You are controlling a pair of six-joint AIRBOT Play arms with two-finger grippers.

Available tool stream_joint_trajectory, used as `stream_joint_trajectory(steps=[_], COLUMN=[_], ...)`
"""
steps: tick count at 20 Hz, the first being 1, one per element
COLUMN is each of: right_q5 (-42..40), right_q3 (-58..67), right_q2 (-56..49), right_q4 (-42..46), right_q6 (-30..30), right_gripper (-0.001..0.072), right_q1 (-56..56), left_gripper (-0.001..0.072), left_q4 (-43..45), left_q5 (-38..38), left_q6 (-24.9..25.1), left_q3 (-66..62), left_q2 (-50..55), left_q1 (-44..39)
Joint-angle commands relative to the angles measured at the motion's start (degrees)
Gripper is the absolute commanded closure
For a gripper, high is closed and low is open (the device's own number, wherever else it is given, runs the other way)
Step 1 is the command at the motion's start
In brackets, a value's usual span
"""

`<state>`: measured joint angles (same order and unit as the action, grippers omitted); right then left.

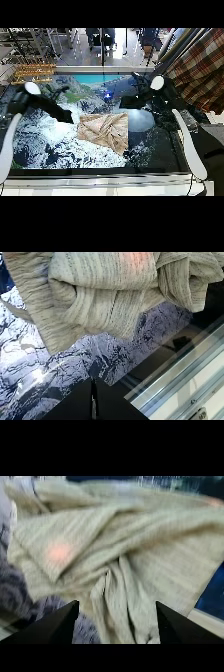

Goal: Fold the clothes and pants, and hang the long-sleeved shirts on hangers.

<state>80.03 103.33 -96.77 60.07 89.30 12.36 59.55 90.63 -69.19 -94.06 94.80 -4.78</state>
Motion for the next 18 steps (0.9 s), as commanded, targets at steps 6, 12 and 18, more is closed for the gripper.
stream_joint_trajectory(steps=[6,12,18], right_q5=[-14.01,-20.5,-19.19], right_q3=[-17.42,-17.38,-17.38], right_q2=[-1.75,-2.8,-2.75], right_q4=[-13.84,-18.12,-18.05], right_q6=[-6.84,-9.86,-7.74], right_gripper=[0.0142,0.0147,0.0147], right_q1=[7.02,8.98,7.08], left_gripper=[0.0391,0.0392,0.0394], left_q4=[0.04,-0.07,-6.21], left_q5=[-6.05,-8.55,-18.47], left_q6=[-8.76,-8.83,-8.87], left_q3=[1.68,10.69,13.79], left_q2=[4.76,4.57,4.83], left_q1=[-4.87,-5.53,-6.32])
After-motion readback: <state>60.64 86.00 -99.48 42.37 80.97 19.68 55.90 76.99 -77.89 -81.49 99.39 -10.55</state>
